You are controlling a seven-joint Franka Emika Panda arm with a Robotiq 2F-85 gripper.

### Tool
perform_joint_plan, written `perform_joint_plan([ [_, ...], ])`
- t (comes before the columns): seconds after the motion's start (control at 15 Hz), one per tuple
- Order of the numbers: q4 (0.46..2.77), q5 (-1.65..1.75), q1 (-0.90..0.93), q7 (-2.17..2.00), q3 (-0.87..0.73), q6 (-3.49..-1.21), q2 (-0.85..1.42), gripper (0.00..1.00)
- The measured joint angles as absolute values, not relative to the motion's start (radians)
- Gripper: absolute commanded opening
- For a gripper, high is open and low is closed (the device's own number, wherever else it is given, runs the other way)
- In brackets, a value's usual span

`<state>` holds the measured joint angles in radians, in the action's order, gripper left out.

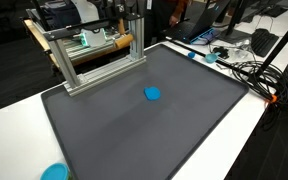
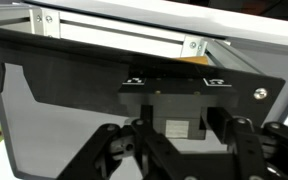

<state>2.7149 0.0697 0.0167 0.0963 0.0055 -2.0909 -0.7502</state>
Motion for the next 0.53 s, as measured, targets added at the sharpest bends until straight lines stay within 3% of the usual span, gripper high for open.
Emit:
perform_joint_plan([
  [0.07,2.715,0.070,0.015,0.095,0.002,-2.091,-0.754,1.00],
  [0.53,2.716,0.071,-0.038,0.083,-0.036,-2.208,-0.818,1.00],
])
